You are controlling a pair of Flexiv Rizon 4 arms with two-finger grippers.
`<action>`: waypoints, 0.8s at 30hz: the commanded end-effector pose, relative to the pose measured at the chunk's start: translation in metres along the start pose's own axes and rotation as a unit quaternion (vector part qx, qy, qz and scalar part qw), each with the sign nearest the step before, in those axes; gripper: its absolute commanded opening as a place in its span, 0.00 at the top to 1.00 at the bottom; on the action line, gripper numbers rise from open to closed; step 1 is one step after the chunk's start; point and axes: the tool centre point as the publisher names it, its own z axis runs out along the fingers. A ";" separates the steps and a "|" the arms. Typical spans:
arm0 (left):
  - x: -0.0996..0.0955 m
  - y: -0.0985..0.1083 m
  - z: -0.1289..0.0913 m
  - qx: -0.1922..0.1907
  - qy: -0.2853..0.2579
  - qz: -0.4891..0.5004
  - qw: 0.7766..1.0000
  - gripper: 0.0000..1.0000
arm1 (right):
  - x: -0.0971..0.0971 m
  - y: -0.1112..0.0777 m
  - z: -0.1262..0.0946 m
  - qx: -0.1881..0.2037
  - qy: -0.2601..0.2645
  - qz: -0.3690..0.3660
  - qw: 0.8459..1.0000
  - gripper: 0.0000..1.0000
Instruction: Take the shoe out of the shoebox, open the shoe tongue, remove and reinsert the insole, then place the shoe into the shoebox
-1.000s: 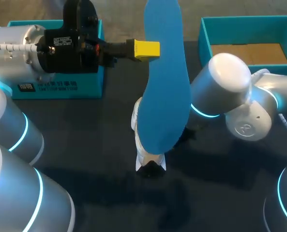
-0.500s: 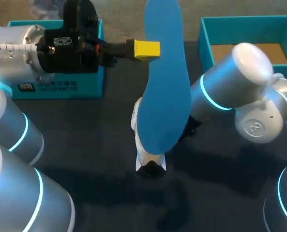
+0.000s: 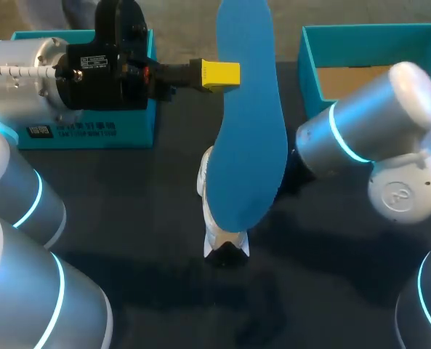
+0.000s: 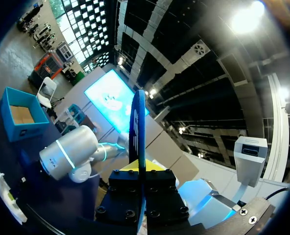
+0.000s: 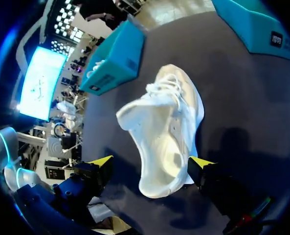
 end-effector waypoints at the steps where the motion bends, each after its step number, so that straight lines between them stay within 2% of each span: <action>1: 0.002 0.004 0.003 0.005 -0.002 0.000 1.000 1.00 | -0.006 -0.001 -0.036 -0.028 0.138 -0.020 0.990 0.00; 6: 0.002 0.004 0.003 0.005 -0.002 0.000 1.000 1.00 | 0.007 0.008 -0.066 -0.058 0.201 -0.033 0.977 0.00; 9: 0.002 0.004 0.003 0.005 -0.002 0.000 1.000 1.00 | 0.011 0.013 -0.082 -0.073 0.229 -0.010 0.971 0.00; 21: 0.002 0.004 0.003 0.005 -0.002 0.000 1.000 1.00 | 0.011 0.013 -0.082 -0.073 0.229 -0.010 0.971 0.00; 24: 0.002 0.004 0.003 0.005 -0.002 0.000 1.000 1.00 | 0.018 0.012 -0.083 -0.058 0.261 -0.010 0.964 0.00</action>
